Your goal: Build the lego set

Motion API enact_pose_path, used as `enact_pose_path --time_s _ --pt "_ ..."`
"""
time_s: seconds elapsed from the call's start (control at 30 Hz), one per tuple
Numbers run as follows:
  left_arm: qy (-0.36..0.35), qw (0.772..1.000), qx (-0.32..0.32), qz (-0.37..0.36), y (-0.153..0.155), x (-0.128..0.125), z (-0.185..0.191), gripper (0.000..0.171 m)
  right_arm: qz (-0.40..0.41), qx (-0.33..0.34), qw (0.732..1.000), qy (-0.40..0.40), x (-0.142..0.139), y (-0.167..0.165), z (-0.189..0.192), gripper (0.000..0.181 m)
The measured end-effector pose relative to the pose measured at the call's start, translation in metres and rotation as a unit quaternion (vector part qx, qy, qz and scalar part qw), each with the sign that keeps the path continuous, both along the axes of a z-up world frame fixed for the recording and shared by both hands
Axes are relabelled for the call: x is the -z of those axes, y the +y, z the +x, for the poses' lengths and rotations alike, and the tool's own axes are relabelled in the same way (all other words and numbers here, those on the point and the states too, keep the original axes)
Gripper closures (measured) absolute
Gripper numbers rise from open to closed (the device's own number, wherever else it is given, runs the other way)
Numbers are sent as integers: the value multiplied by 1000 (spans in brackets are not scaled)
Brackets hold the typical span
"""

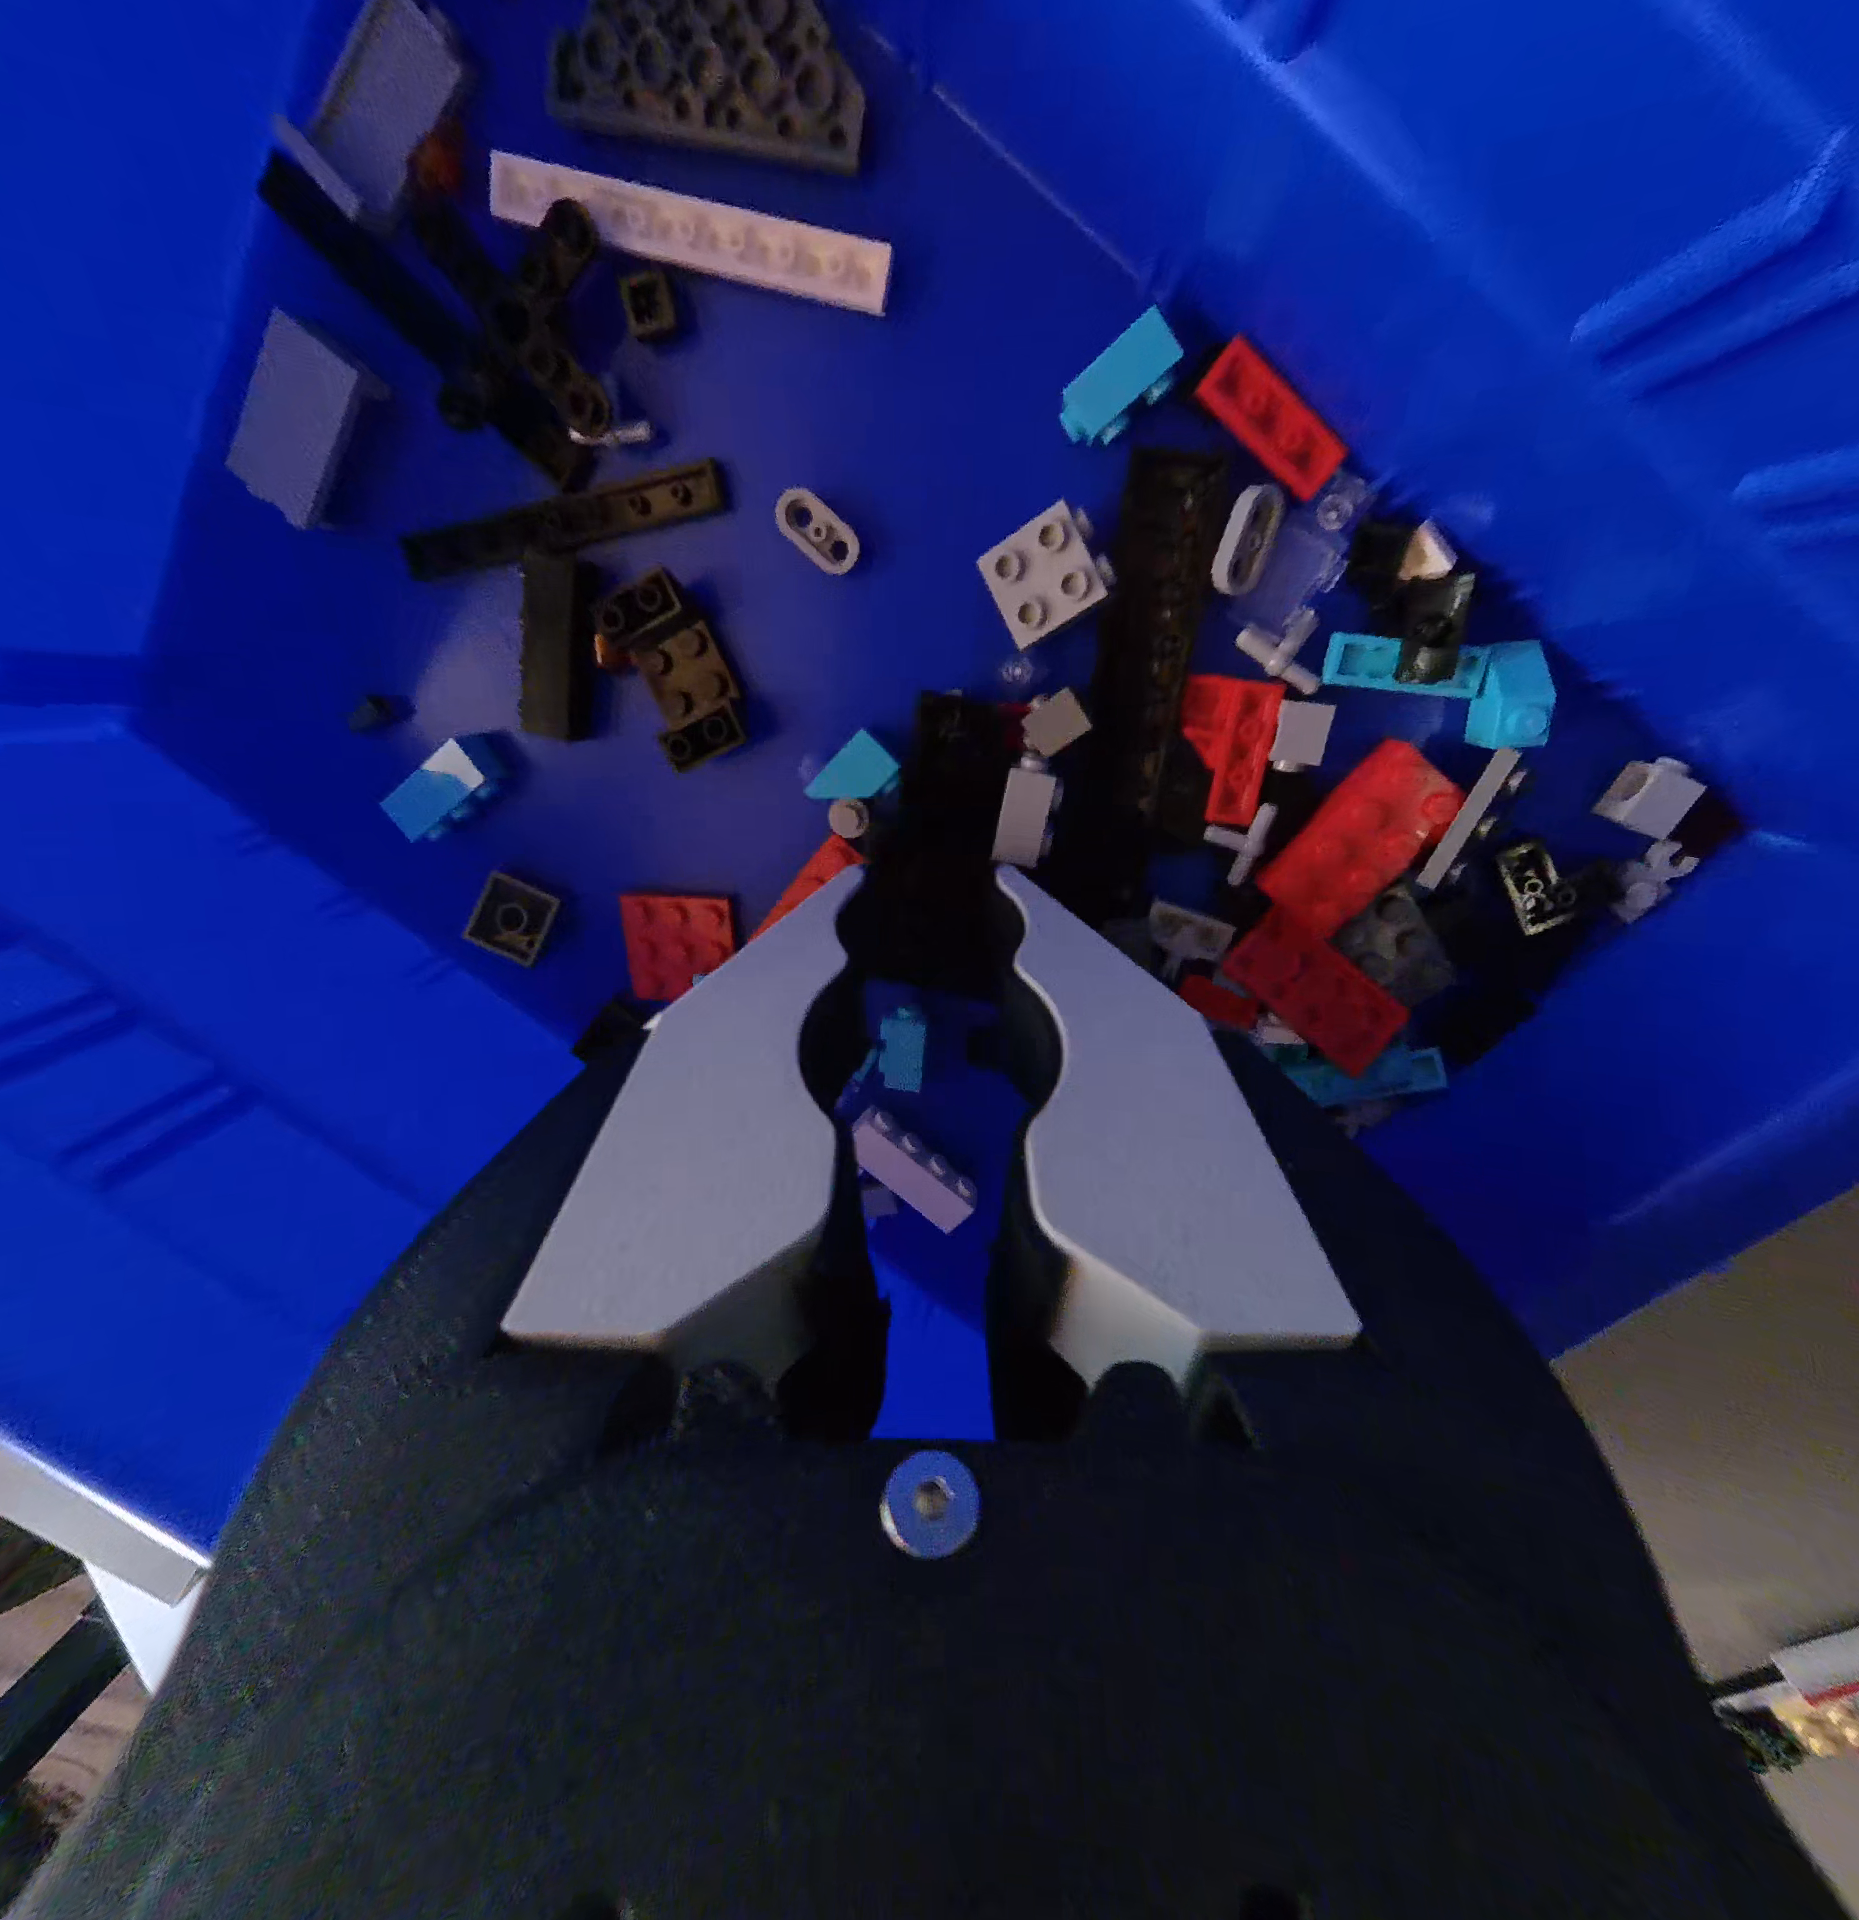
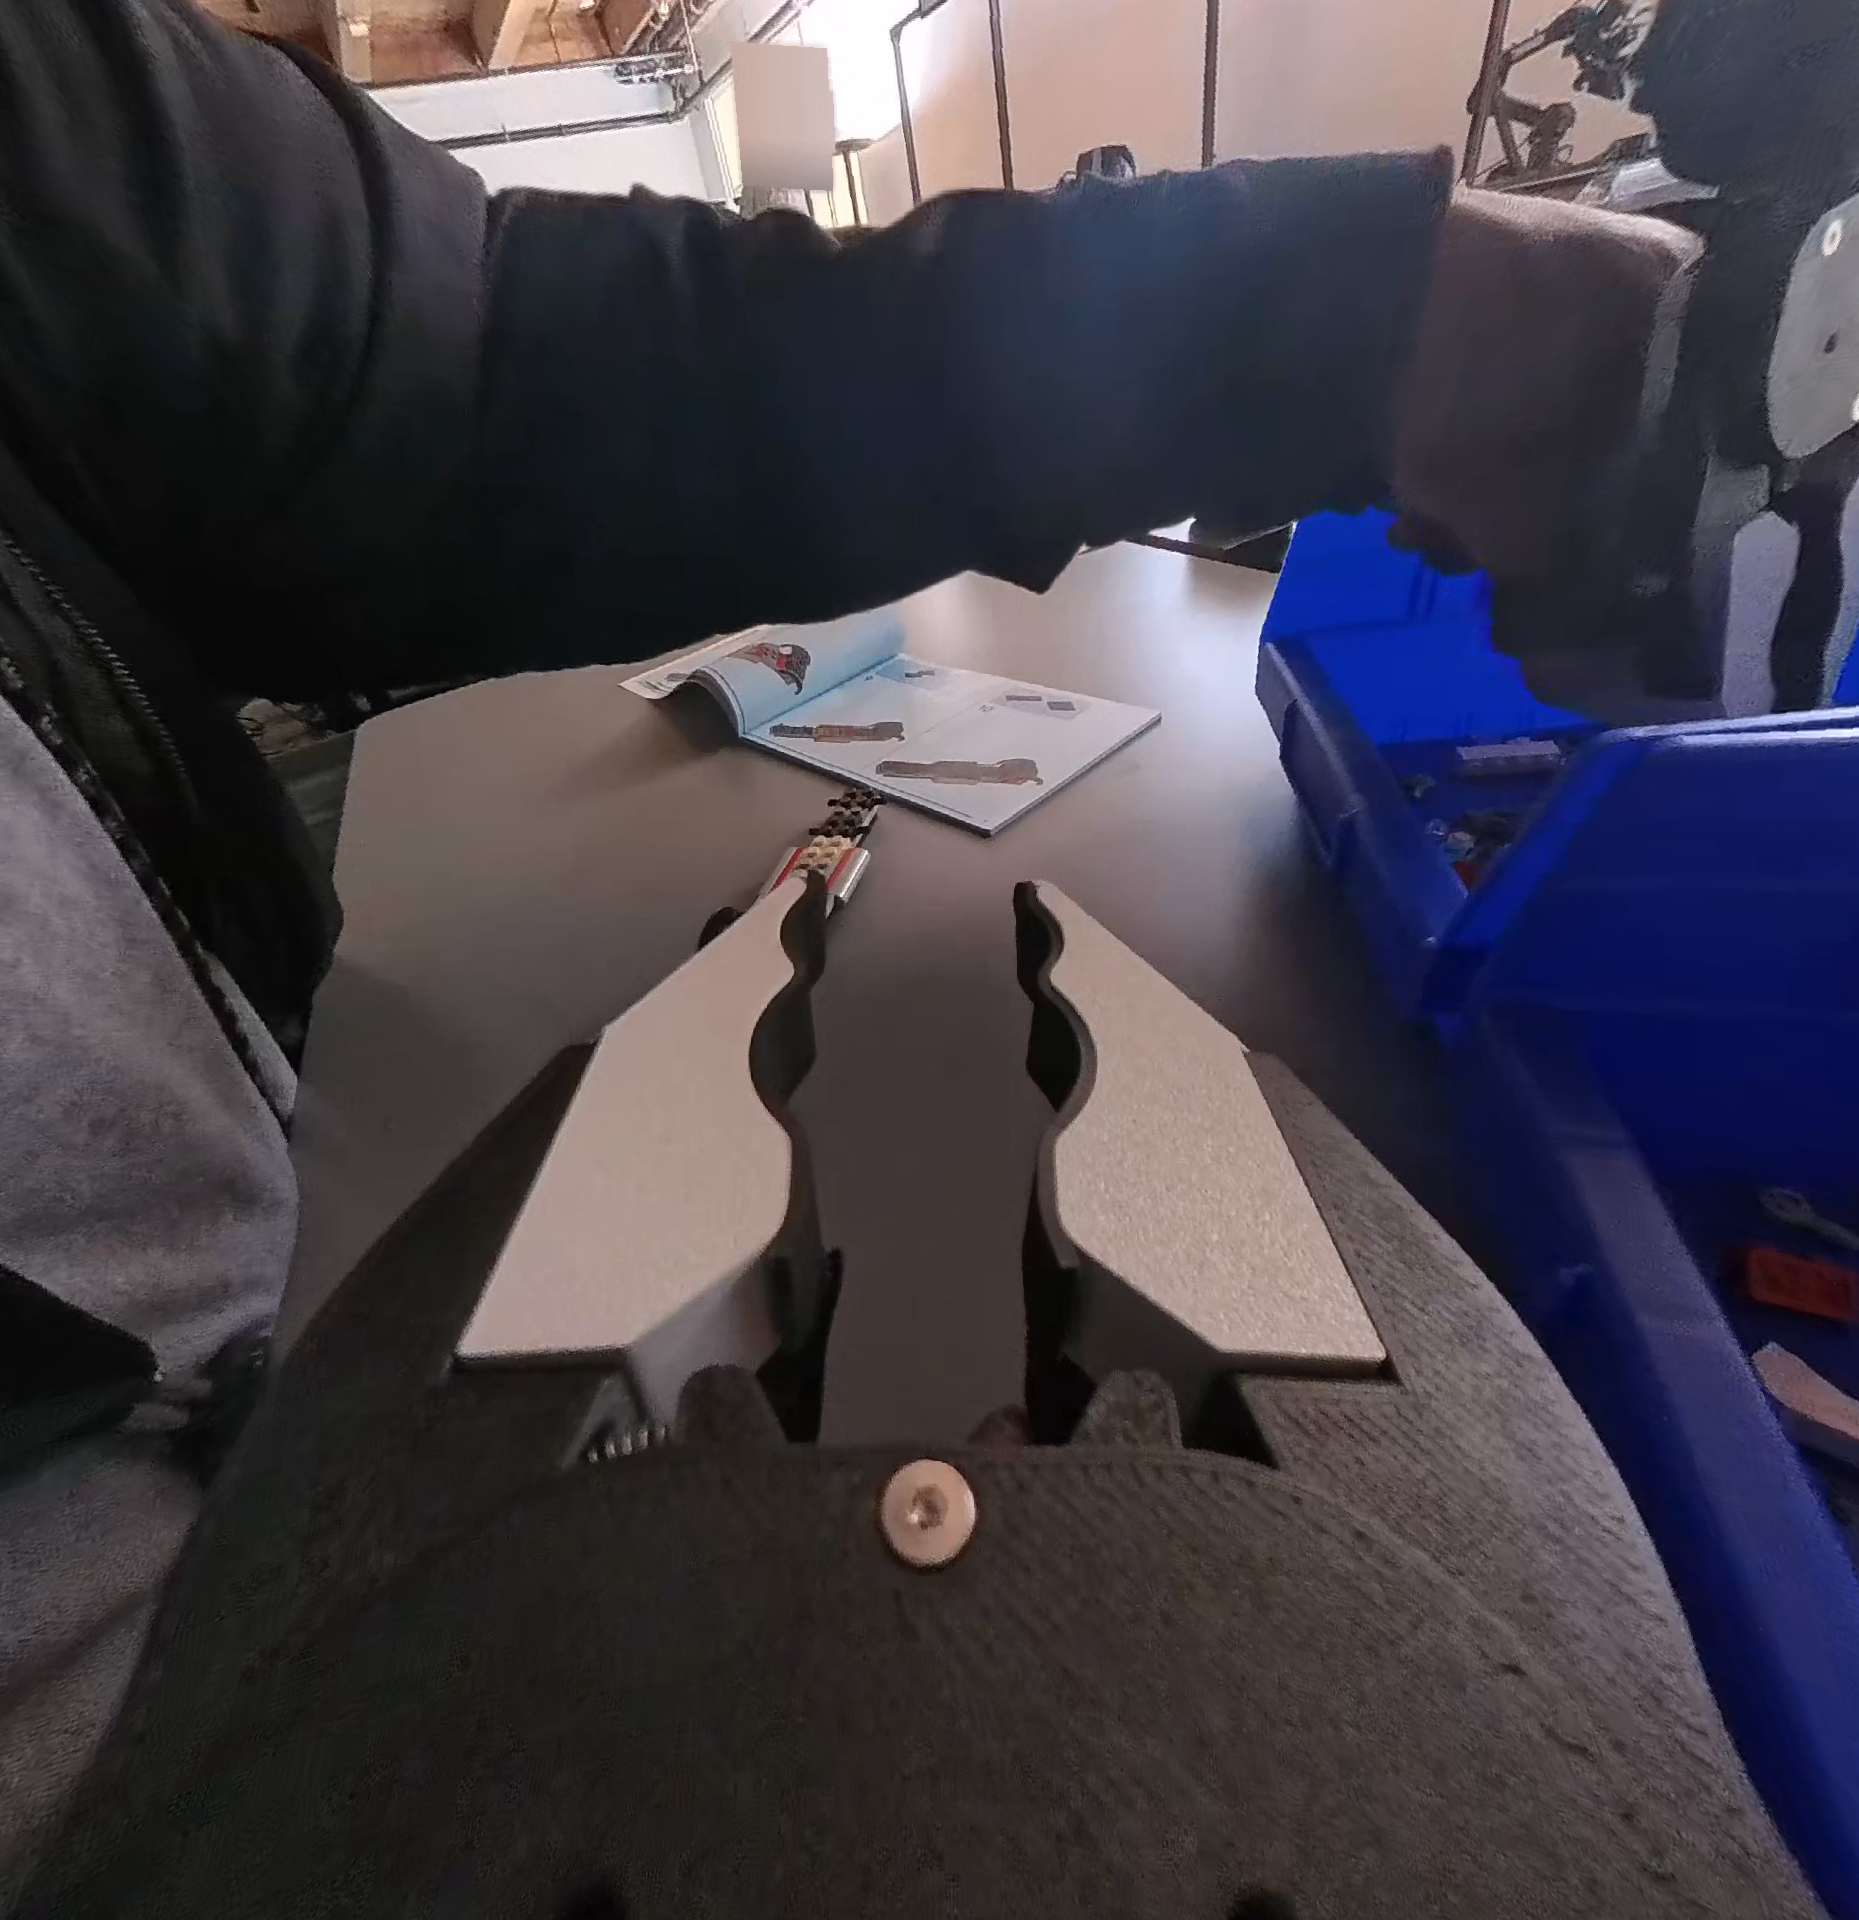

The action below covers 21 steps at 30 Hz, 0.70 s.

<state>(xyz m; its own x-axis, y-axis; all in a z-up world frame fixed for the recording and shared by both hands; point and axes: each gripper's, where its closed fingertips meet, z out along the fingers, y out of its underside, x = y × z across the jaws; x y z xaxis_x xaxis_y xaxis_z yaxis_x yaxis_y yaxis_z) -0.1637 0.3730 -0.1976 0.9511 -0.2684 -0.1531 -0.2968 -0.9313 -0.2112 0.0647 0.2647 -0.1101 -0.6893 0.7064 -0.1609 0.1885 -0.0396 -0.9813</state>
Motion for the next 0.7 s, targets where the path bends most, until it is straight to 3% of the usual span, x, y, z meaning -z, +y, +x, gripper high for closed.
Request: enact_pose_path --time_s 0.13,0.27,0.33,0.4,0.43,0.5,0.7 --pt "-22 1000 -14 9 -5 -6 6 155 -14 -1 1000 -6 -1 2 -1 142" --pt "-59 994 -65 66 -21 -35 15 155 -48 -3 999 -16 -5 8 -4 142" --pt "-119 980 -104 123 -34 -56 29 155 -66 -5 998 -17 -7 10 -4 142" --pt "-199 951 -140 191 -53 -80 48 156 -84 -11 996 -14 -11 10 -4 142" --pt "-248 928 -154 231 -63 -93 60 156 -90 -17 996 -13 -12 8 -4 141" --pt "-357 861 -170 319 -87 -123 85 156 -90 -31 995 -7 -14 1 -3 139" --pt "-582 606 -185 510 -184 -178 125 156 -52 -50 997 29 -22 -39 -11 133"
